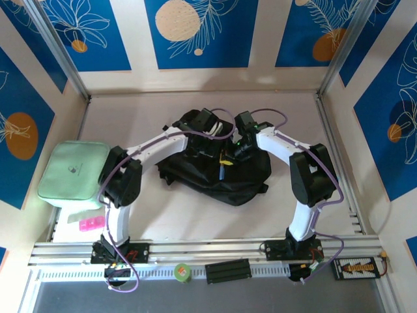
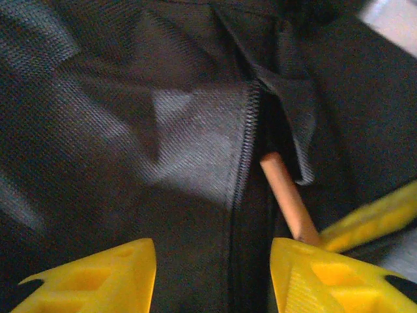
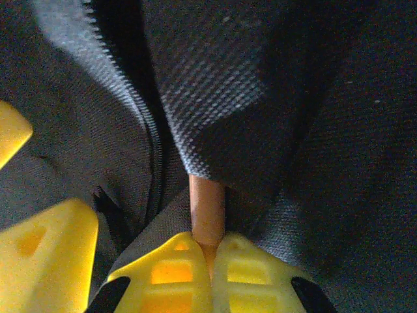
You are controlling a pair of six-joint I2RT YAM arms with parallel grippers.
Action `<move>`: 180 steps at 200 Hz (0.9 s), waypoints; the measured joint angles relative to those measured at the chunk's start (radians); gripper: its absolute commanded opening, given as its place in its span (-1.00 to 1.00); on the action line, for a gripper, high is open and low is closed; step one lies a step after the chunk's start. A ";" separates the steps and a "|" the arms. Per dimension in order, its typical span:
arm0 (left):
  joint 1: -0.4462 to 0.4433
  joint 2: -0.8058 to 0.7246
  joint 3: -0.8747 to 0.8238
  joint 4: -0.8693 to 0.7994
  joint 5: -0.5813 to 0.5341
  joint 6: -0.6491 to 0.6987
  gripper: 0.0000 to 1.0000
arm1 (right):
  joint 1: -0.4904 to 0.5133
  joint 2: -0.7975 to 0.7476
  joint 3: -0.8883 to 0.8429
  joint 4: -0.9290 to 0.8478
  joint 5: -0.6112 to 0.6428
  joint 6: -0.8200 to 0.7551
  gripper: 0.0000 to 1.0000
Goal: Pack the student bag
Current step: Open the student bag at the center of the table.
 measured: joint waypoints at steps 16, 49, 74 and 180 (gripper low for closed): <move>0.000 0.037 0.051 -0.042 -0.027 -0.002 0.08 | -0.014 0.000 -0.027 0.034 -0.031 0.010 -1.00; 0.000 0.088 0.097 -0.092 -0.040 -0.021 0.22 | -0.035 0.000 -0.062 0.086 -0.085 0.028 -1.00; 0.000 0.129 0.126 -0.127 -0.045 -0.027 0.30 | -0.042 0.000 -0.076 0.111 -0.107 0.039 -1.00; -0.011 0.221 0.274 -0.274 -0.132 -0.012 0.78 | -0.052 0.000 -0.104 0.155 -0.137 0.073 -1.00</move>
